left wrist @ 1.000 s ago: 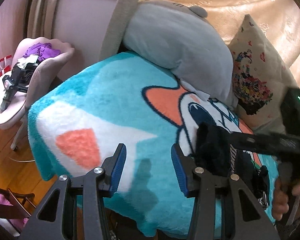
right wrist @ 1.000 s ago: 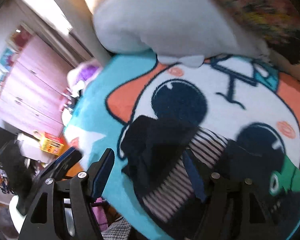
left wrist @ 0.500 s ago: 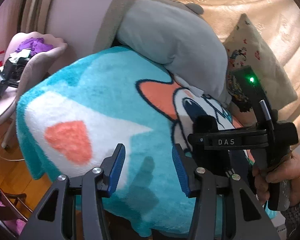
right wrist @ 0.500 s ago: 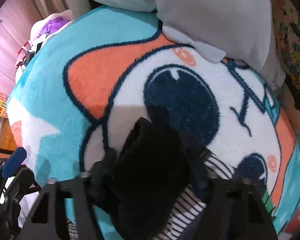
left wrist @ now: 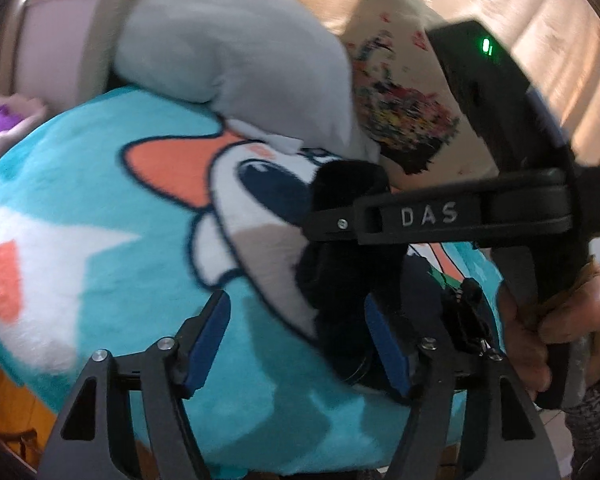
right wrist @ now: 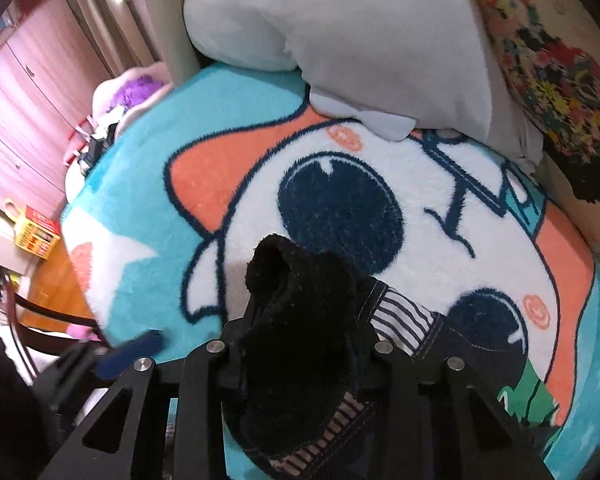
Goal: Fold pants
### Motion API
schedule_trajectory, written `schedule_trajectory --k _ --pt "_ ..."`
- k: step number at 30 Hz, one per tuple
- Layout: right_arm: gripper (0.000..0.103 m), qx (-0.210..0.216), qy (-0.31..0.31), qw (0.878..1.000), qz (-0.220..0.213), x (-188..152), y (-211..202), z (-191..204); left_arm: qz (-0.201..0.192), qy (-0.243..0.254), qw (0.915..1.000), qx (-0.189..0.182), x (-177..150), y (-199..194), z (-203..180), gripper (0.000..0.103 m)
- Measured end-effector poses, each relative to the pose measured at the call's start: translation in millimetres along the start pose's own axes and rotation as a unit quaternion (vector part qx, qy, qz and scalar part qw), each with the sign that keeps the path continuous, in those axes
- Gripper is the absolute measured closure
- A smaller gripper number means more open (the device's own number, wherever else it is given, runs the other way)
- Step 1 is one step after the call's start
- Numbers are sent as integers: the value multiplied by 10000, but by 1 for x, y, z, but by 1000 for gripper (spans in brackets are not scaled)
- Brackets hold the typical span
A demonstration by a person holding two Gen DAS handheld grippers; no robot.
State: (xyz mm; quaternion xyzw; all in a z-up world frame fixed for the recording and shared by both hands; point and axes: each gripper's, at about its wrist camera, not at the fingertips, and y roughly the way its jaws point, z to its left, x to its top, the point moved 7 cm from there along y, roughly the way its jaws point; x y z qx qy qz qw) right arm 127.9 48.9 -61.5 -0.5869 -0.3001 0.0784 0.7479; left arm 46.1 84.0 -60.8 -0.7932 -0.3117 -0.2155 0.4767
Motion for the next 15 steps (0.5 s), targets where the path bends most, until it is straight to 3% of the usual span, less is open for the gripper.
schedule_trajectory --k 3,5,6,7,15 --pt "66 171 108 9997 -170 -4 -15 -9 121 181 9998 8 -1 13 -16 32" --pt "66 258 200 9991 -259 -3 -19 -11 264 290 9992 -16 -2 21 -28 51" --pt "66 315 251 9987 -307 -3 -22 -13 337 331 9989 -79 -3 23 -32 75" --pt "66 398 304 9981 -355 -4 -25 -16 460 377 9980 -195 -4 27 -40 84" --pt "66 970 892 9881 -798 -15 -52 -49 329 781 9958 -345 -1 13 -91 84"
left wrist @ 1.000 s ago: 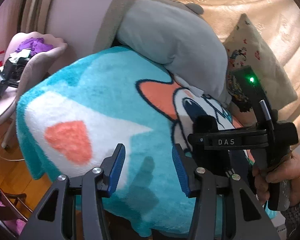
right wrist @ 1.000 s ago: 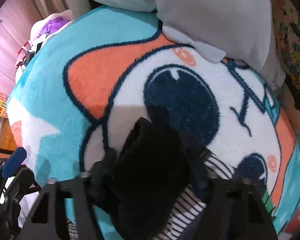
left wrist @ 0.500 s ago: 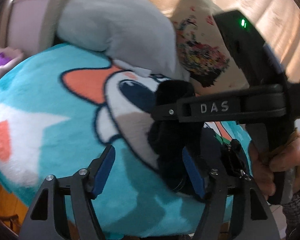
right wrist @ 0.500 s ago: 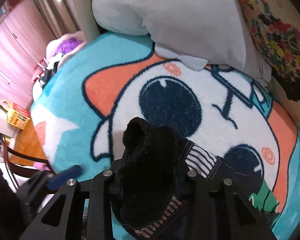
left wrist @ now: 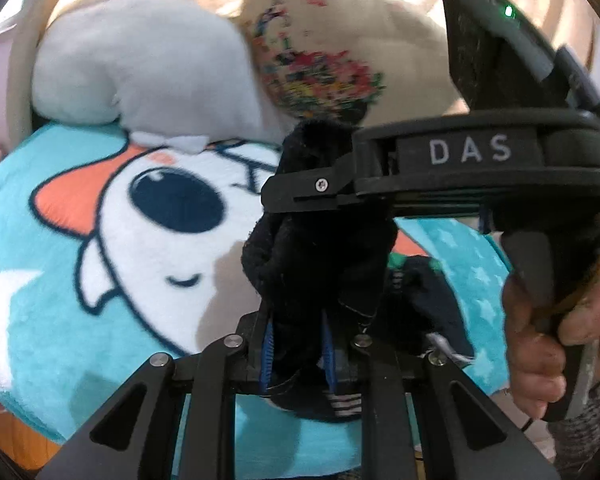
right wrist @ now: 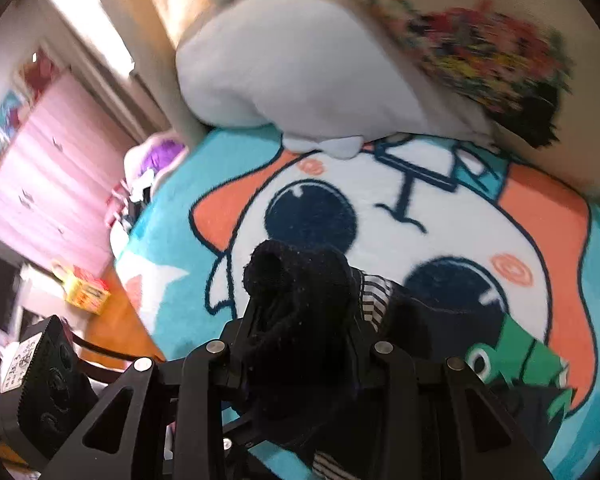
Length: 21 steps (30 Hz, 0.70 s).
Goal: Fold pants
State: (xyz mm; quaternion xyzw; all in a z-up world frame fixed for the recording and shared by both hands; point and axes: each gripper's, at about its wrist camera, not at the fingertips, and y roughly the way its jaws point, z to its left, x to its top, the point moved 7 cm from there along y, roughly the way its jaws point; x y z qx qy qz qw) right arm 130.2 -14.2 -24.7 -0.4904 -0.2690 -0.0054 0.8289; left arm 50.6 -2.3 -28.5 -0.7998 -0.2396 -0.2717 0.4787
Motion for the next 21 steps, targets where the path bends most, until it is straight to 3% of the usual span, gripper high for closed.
schedule_trajectory --k 6,13,16,18,21 --pt "66 384 570 9965 -483 -16 -46 -41 97 416 9984 -374 1 5 -62 84" --pt "64 429 1391 9843 -997 -57 -85 -118 436 1025 9924 -528 -17 44 -127 84" --pt "58 417 1756 9776 -1085 -78 -85 -149 645 1094 9903 -563 -28 53 -137 82" --pt "47 364 1980 9726 -1161 -91 -86 -168 772 1091 9889 -654 -33 50 -137 79" --pt "43 86 2146 9662 -1424 -104 -99 -191 813 1013 9886 -758 -34 35 -129 67"
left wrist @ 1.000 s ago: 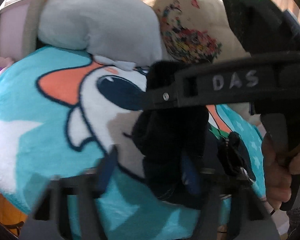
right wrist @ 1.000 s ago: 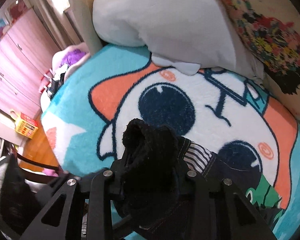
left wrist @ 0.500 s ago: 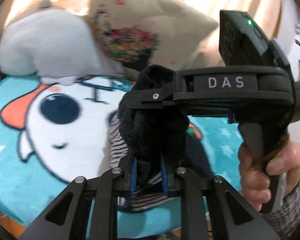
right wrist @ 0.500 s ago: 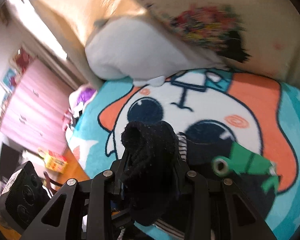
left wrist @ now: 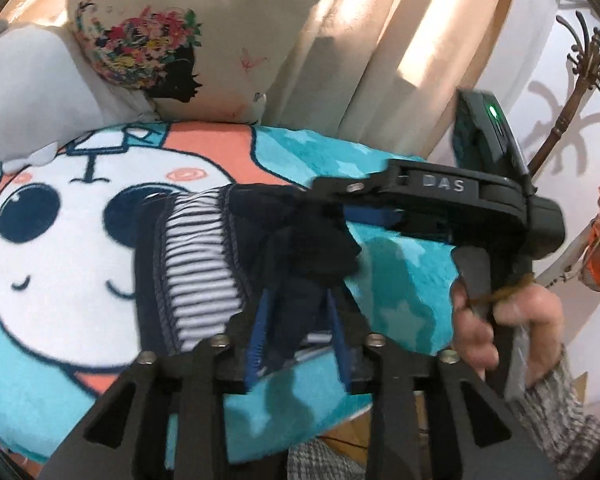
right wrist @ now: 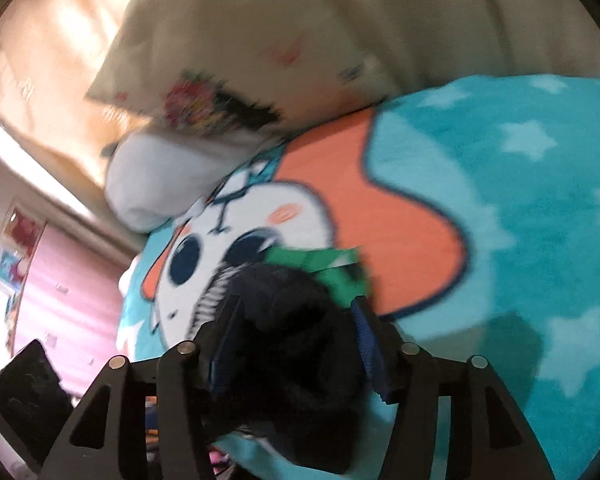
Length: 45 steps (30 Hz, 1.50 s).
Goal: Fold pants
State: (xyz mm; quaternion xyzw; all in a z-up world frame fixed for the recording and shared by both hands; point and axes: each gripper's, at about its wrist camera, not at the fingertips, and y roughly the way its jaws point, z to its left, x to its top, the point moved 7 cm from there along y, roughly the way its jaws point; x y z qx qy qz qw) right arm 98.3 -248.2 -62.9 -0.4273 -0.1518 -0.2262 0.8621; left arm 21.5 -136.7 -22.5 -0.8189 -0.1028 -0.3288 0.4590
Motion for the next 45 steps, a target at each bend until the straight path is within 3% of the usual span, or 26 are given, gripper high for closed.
schedule_trajectory --k 3,5,8,11,14,17,21,26,28,29,33,38,40,43,45 --pt "43 -312 -25 9981 -538 9 -30 -13 -193 -168 9996 125 4 -19 13 63" --pt "42 -211 -95 9959 -879 15 -48 -3 -252 -349 9988 249 8 -20 25 63" --pt "42 664 -107 9932 -950 15 -54 25 -114 -561 9978 345 7 -5 36 63" --pt "42 1687 20 9839 -592 5 -40 49 90 -461 9976 518 -4 11 34 63" --pt "42 1983 136 9797 -248 -9 -15 57 170 -366 9972 626 -12 23 32 63" --pt "42 1930 369 9804 -165 -20 -1 43 141 -237 9973 686 -14 25 31 62" --pt "44 960 527 9932 -394 -35 1 -4 173 -223 9982 534 -16 25 30 62" --pt "40 568 402 9947 -755 -30 -19 -14 -165 -246 9992 256 -1 -8 28 60" --pt "31 562 364 9937 -902 -25 -28 -17 -342 -404 9982 279 8 -16 41 40" --pt "27 617 370 9933 -899 -25 -29 -18 -395 -586 9972 263 12 -16 52 36" --pt "25 821 468 9938 -592 -31 -16 -23 -147 -1204 9925 -161 20 6 86 35" --pt "25 733 445 9958 -332 -33 10 -25 390 -1463 9864 -644 19 55 100 34" --pt "25 719 404 9959 -362 -32 16 -25 426 -1531 9840 -807 19 64 100 30" --pt "25 819 283 9955 -373 -30 19 -21 454 -1495 9825 -1017 20 64 89 35" --pt "42 909 293 9949 -328 -30 20 -17 461 -1435 9813 -1200 19 60 81 54"
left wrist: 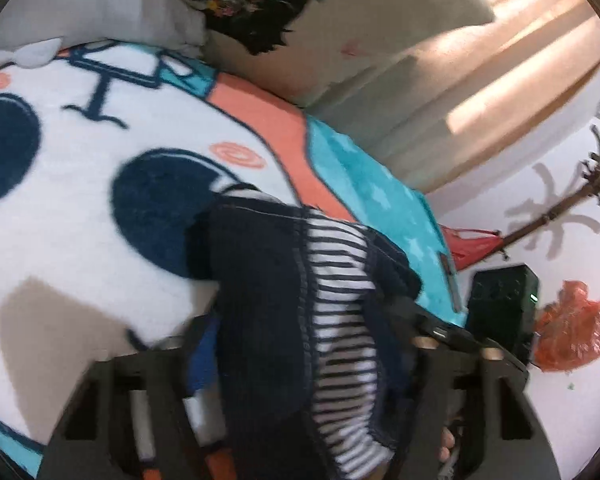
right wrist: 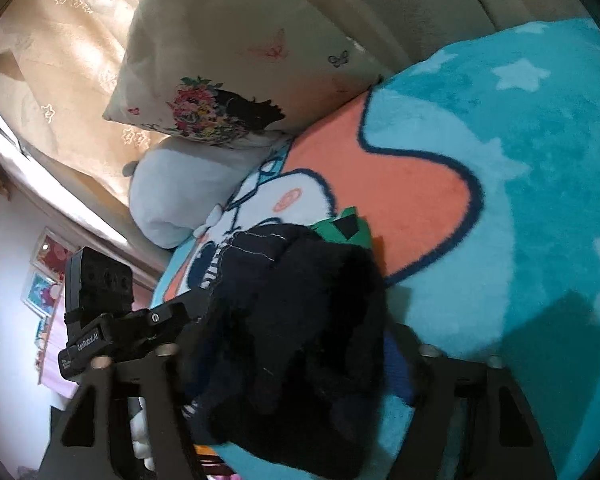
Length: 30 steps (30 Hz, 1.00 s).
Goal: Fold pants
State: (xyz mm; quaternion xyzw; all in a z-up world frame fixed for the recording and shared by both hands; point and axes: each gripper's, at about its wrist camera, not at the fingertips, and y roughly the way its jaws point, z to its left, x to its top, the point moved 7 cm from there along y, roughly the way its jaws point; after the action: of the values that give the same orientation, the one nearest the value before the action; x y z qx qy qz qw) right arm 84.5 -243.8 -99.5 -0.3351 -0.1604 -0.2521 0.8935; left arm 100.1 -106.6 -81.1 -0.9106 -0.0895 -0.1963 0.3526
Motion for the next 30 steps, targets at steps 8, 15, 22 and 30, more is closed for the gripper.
schedule_trajectory --k 8,15,22,30 --pt "59 250 -221 9994 -114 13 -6 30 -373 -53 9993 -81 19 -22 -6 64" --pt "59 135 -482 9986 -163 53 28 50 -746 30 9955 580 66 -25 11 64" --pt "43 -384 -108 9990 194 57 78 11 -538 -82 9913 1200 70 -9 47 64" --pt "37 -272 -248 9961 -807 77 13 36 -1166 118 9839 1347 48 -63 37 62"
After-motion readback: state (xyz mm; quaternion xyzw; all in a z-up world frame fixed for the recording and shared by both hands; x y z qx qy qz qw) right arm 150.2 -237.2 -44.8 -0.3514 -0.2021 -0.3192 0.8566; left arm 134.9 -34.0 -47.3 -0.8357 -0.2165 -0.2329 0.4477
